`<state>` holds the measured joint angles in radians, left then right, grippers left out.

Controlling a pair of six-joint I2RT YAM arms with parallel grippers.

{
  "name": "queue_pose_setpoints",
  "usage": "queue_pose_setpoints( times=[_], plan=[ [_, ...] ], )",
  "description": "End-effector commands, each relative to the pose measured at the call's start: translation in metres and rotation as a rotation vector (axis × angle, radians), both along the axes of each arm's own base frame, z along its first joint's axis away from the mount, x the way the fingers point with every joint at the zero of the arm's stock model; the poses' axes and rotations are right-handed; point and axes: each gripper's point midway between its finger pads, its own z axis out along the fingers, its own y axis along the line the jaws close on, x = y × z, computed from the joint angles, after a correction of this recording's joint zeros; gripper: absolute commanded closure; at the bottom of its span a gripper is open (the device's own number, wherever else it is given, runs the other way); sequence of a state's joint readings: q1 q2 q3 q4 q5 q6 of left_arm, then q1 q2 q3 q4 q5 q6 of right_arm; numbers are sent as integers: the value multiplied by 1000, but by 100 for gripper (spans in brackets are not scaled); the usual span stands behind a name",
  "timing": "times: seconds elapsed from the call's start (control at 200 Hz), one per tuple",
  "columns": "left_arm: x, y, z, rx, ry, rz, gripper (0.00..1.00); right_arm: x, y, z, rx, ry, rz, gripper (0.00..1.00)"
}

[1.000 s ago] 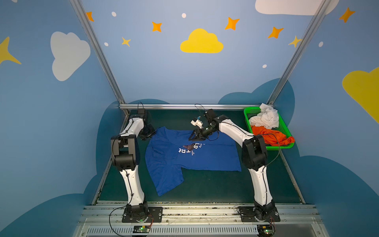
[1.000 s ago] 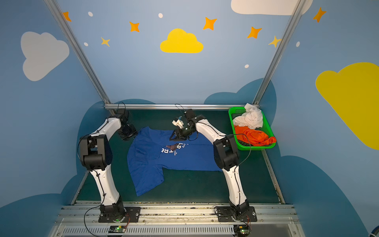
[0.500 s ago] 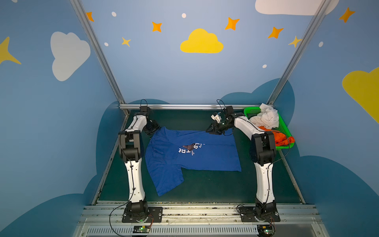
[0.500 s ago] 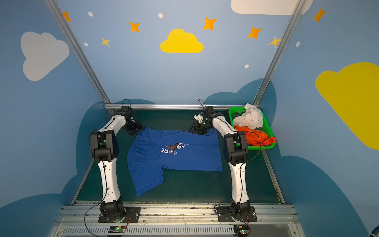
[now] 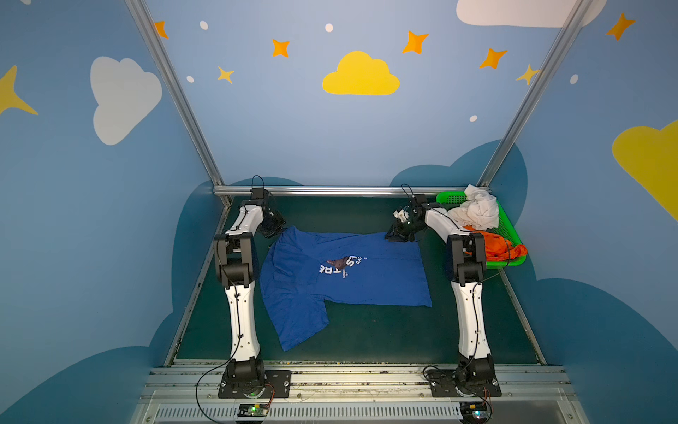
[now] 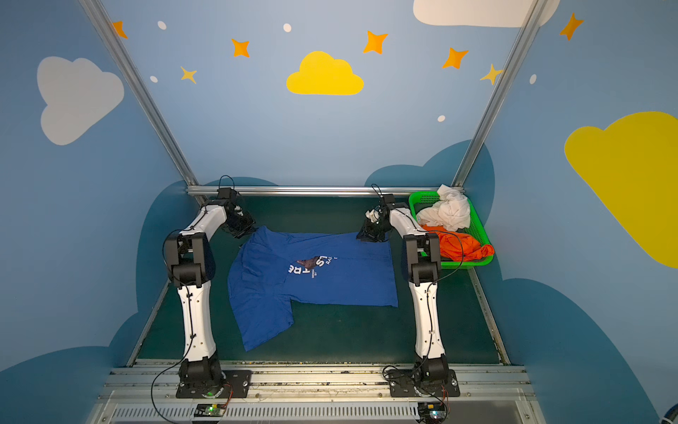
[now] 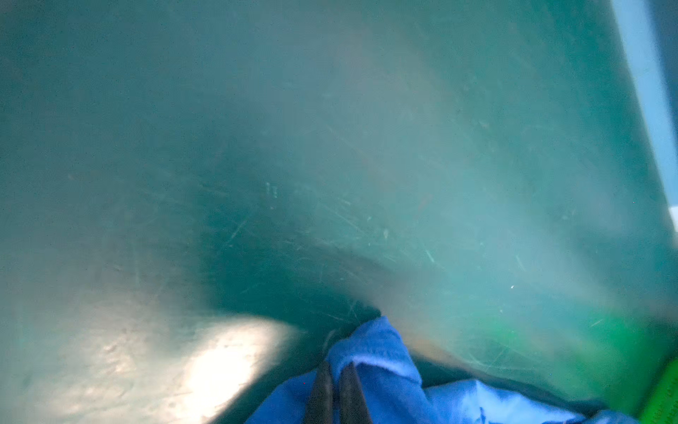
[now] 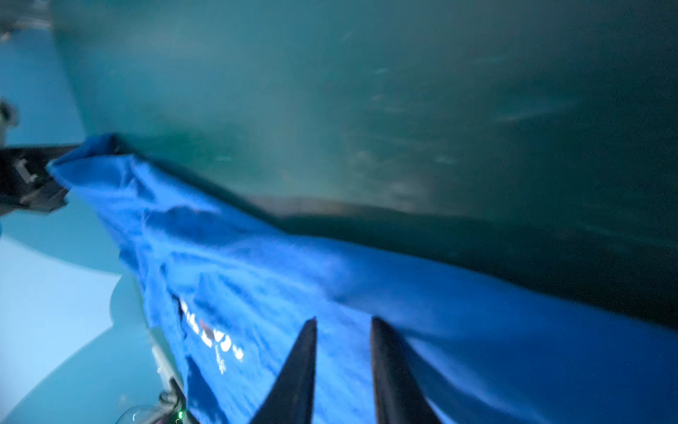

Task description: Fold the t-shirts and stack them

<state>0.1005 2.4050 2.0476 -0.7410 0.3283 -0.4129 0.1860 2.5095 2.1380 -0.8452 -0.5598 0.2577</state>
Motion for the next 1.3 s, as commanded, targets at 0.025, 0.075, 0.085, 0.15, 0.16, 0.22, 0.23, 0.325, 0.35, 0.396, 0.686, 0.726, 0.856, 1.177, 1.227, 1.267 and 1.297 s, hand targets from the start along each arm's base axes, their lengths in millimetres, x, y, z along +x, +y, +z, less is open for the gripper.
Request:
queue_pose_setpoints(
  times=[0.025, 0.075, 0.085, 0.15, 0.16, 0.22, 0.23, 0.325, 0.35, 0.396, 0.686, 0.726, 0.856, 1.177, 1.227, 1.267, 1.297],
  plan=[
    [9, 9, 1, -29, -26, 38, 95, -15, -32, -36, -163, 117, -84, 81],
    [11, 11, 2, -51, -38, 52, 95, -17, -36, -38, -169, 124, -97, 83],
    [12, 12, 2, -56, -40, 55, 95, -18, -37, -38, -171, 124, -101, 83],
    [14, 15, 4, -94, -63, 76, 95, -20, -45, -40, -189, 128, -126, 88],
    [15, 15, 5, -102, -67, 79, 95, -21, -46, -41, -192, 130, -130, 89],
    [18, 18, 8, -143, -102, 98, 95, -22, -49, -41, -174, 139, -152, 92],
    [19, 18, 10, -151, -110, 99, 95, -22, -49, -41, -172, 140, -157, 93],
    [23, 25, 16, -227, -163, 131, 95, -22, -53, -41, -173, 150, -183, 97],
    [24, 26, 17, -250, -175, 139, 95, -21, -54, -41, -178, 152, -188, 98],
    [25, 31, 19, -286, -193, 156, 95, -21, -56, -41, -185, 156, -199, 100],
    [46, 40, 14, -393, -242, 179, 95, -9, -70, -38, -194, 162, -283, 100],
    [49, 40, 12, -399, -242, 182, 95, -7, -73, -37, -198, 161, -291, 100],
    [56, 41, 8, -423, -253, 201, 95, 0, -78, -36, -196, 158, -297, 100],
    [54, 44, 8, -402, -234, 215, 86, 24, -77, -40, -178, 144, -270, 100],
    [52, 46, 9, -388, -229, 219, 85, 27, -76, -40, -174, 139, -267, 100],
    [52, 47, 10, -379, -229, 220, 83, 29, -75, -41, -169, 135, -267, 100],
    [52, 48, 11, -373, -230, 222, 81, 31, -74, -40, -162, 128, -265, 100]
  ],
)
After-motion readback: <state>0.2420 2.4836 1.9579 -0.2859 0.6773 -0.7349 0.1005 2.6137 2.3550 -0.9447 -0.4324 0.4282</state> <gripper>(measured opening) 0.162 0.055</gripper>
